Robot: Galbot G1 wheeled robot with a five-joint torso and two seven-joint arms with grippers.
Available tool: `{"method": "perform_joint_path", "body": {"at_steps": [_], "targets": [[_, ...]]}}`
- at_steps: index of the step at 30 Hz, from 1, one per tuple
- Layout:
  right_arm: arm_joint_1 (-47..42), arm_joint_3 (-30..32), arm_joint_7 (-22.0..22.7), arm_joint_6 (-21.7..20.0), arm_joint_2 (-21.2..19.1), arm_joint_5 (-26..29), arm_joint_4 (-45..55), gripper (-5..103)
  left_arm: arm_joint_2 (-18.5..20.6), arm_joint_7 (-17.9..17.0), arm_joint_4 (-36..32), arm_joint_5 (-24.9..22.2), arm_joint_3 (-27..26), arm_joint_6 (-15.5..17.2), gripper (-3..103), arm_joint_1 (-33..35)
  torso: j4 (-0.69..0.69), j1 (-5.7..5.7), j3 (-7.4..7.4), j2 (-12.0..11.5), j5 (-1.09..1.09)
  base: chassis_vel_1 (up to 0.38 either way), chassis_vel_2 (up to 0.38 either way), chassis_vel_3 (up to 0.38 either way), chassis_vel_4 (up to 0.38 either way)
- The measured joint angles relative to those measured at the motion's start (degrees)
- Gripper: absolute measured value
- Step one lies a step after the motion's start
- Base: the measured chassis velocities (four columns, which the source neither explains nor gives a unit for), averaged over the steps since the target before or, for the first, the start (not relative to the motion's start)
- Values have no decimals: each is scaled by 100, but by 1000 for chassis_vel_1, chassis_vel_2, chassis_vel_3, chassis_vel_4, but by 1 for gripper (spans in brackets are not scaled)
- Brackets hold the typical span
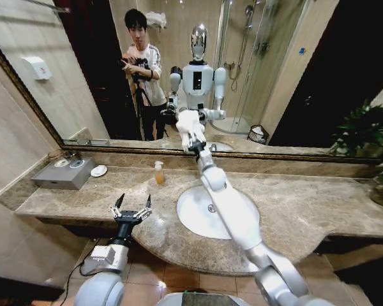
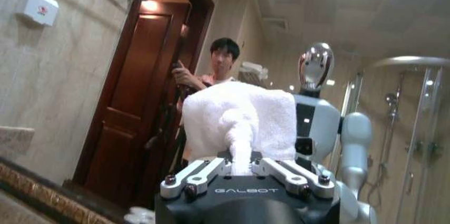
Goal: Pick up the towel from the sink counter and wipe the mirror surface.
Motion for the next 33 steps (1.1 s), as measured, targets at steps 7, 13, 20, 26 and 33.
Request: {"method": "perform_joint_path", "body": {"at_steps": [7, 13, 20, 26, 33], "targets": [[693, 24, 114, -339, -49, 321, 387, 9, 0, 0, 0, 0, 0, 0, 100, 0, 2, 1, 0, 0, -1, 0, 0, 0, 0], [412, -61, 120, -398, -85, 283, 567, 9, 0, 0, 0, 0, 0, 0, 100, 0, 0, 0, 0, 0, 1, 0, 0, 0, 0], [-375, -123, 81, -132, -203, 70, 463, 9, 0, 2, 0, 0, 0, 0, 100, 0, 3, 1, 1, 0, 2, 0, 0, 0, 0], [-1478, -55, 361, -709, -1452, 1022, 2410, 9, 0, -2, 0, 0, -1, 0, 100, -1, 0, 0, -1, 0, 2, 0, 0, 0, 0], [-3127, 683, 757, -1075, -2518, 1872, 4058, 9, 0, 3, 0, 0, 0, 0, 100, 0, -2, -2, -2, 2, 0, 0, 0, 0, 0]]}}
